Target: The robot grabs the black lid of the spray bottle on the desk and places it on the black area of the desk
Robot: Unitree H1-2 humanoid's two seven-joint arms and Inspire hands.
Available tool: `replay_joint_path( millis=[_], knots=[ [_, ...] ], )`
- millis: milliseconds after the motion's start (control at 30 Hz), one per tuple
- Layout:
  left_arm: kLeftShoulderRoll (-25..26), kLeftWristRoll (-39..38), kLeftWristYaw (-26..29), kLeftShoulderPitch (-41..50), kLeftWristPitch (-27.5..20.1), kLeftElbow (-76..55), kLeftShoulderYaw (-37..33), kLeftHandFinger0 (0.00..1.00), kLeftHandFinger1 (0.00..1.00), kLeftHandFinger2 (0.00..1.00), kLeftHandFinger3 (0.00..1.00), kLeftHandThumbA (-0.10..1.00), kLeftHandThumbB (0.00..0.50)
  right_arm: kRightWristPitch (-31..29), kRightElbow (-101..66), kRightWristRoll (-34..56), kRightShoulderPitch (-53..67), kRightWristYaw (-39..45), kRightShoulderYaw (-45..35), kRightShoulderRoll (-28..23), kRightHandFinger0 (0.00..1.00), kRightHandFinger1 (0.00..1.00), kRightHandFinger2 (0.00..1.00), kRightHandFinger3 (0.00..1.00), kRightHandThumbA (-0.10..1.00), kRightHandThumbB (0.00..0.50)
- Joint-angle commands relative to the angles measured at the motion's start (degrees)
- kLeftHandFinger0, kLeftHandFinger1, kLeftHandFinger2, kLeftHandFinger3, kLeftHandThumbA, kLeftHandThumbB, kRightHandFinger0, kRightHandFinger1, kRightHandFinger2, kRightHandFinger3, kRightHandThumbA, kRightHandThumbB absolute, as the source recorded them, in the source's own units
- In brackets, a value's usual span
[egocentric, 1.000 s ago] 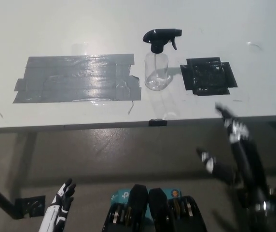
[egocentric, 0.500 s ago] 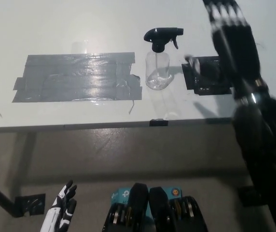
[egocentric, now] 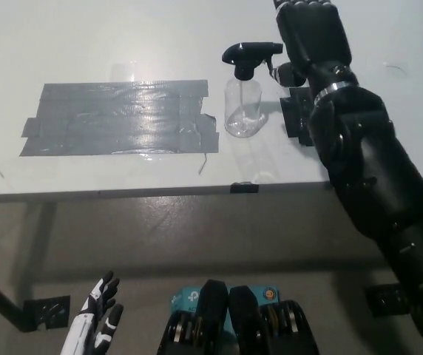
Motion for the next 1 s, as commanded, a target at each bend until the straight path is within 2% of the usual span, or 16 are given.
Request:
replay_joint_path(
  millis=[0,200,367,567,733,967],
  knots=[
    [0.9,0.5,-0.9,0.0,-0.2,-2.1,-0.3,1.0,1.0,1.0,1.0,0.88,0.042,2.7,3.3,-0.6,-4.8,-2.3,0.8,0.6,1.0,1.0,1.0,1.0,0.98,0.416],
    [1.1,1.1,-1.0,-0.8,0.0,-1.9,-0.4,1.0,1.0,1.0,1.0,0.9,0.037,3.3,6.9,0.4,-6.2,-2.6,1.2,0.8,1.0,1.0,1.0,1.0,0.96,0.415],
    [1.1,1.4,-1.1,-1.7,0.5,-1.8,-0.6,1.0,1.0,1.0,1.0,0.9,0.046,3.1,9.1,1.4,-7.4,-2.9,1.0,0.7,1.0,1.0,1.0,1.0,0.99,0.415],
    [1.2,1.4,-1.1,-2.3,0.5,-1.7,-0.6,1.0,1.0,1.0,1.0,0.87,0.018,1.6,11.4,2.3,-8.3,-5.4,1.2,0.5,1.0,1.0,1.0,1.0,0.97,0.412],
    [1.0,1.8,-0.6,-2.5,0.2,-1.5,-0.3,1.0,1.0,1.0,1.0,0.85,0.023,1.6,12.1,2.8,-8.9,-6.8,1.0,0.7,1.0,1.0,1.0,1.0,0.96,0.401],
    [0.8,2.3,-0.5,-2.7,0.1,-1.6,-0.4,1.0,1.0,1.0,1.0,0.83,0.0,1.9,14.6,3.4,-10.8,-7.4,1.2,1.0,1.0,1.0,1.0,1.0,0.96,0.391]
  ],
)
